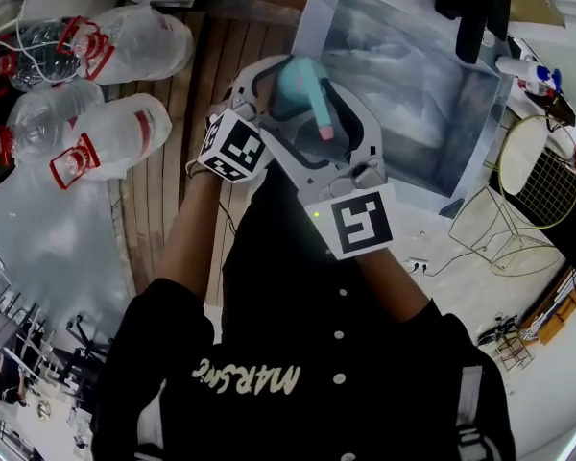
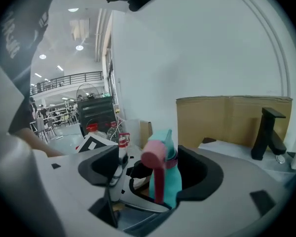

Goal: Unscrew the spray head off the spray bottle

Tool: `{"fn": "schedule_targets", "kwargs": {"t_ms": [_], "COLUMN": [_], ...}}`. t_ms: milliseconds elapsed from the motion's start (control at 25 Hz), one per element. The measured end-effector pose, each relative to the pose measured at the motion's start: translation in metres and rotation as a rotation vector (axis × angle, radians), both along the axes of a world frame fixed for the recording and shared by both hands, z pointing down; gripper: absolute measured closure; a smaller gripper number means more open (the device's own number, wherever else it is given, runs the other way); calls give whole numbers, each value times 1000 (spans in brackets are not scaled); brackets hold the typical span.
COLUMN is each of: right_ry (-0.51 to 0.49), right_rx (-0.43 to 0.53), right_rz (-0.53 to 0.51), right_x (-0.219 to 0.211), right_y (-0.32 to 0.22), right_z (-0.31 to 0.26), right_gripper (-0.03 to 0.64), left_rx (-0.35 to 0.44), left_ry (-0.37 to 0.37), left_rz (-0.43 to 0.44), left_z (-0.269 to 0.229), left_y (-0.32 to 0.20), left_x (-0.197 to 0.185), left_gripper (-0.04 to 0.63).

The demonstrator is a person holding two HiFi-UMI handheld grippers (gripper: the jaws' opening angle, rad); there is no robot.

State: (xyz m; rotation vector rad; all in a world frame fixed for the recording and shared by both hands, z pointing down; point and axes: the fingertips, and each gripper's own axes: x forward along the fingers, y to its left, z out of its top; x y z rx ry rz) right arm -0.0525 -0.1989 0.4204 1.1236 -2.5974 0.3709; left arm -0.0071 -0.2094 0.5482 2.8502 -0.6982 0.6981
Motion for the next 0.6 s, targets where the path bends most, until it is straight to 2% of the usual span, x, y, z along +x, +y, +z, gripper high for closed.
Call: {"fn": "schedule_targets", "kwargs": {"t_ms": [200,400,600], "right_ry": [112,153,151], "right_rx": [80,167,176], "right_rz": [-38,-80,-212], "right_x": [3,14,8], "right_y": [-9,-23,-22], "right_z": [10,11,14], "right_gripper": [282,456,454], "left_rx": [3,4,-1], "left_ry": [6,7,12], "left_rz": [-3,-1,2], "left_z": [-3,-3,-3], "left_y": [-2,-2,-3], "left_x": [2,3,0], "left_gripper": [209,209,209]}}
